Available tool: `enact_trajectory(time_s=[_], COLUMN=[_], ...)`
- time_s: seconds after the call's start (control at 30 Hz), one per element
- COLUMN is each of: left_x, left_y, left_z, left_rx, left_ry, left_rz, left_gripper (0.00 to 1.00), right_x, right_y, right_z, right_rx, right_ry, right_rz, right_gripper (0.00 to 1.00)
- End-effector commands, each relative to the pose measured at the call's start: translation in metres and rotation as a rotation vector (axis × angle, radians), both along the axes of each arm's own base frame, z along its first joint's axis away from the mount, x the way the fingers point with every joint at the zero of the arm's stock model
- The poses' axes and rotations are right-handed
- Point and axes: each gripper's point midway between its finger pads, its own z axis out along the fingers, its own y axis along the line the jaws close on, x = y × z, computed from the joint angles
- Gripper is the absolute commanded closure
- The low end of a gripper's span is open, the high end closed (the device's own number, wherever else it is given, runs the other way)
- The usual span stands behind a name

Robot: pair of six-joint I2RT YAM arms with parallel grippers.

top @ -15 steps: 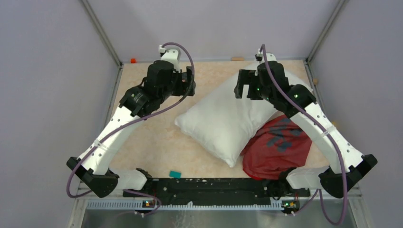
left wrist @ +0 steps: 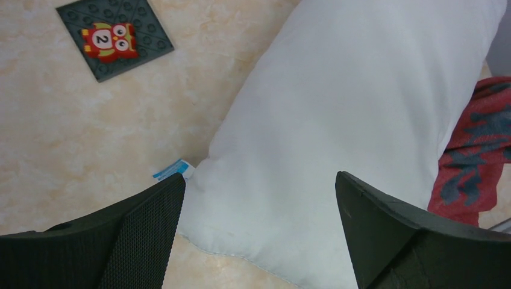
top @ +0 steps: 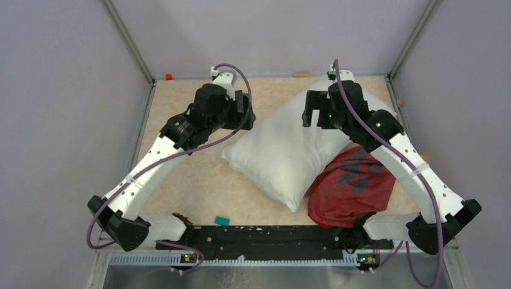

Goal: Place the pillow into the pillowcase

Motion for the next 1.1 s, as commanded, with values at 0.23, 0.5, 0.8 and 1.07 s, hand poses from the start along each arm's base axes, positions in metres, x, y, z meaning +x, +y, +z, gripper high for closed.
enact_trajectory(time_s=[0.23, 0.5, 0.8, 1.07], left_x=[-0.013, -0.012, 0.008, 0.047], left_y=[-0.120, -0.136, -0.061, 0.057], left_z=[-0.052, -0.156, -0.182, -0.101], left_rx=[-0.062, 0.113, 0.226, 0.254], left_ry=[0.079, 0.263, 0.315, 0.148], left_rz=[-0.250, -0.190, 0.066, 0.357], left_gripper=[0.01, 0.01, 0.99, 1.00], right_x=[0.028, 0.074, 0.074, 0.056], right_y=[-0.044, -0.060, -0.034, 0.068], right_z=[-0.024, -0.097, -0.164, -0.071], right_rx=[-0.114, -0.159, -0.173, -0.109], right_ry=[0.043, 0.132, 0.251, 0.110], right_rz=[-0.198, -0.293, -0.199, 0.016], right_gripper=[0.02, 0.02, 0.47, 1.00])
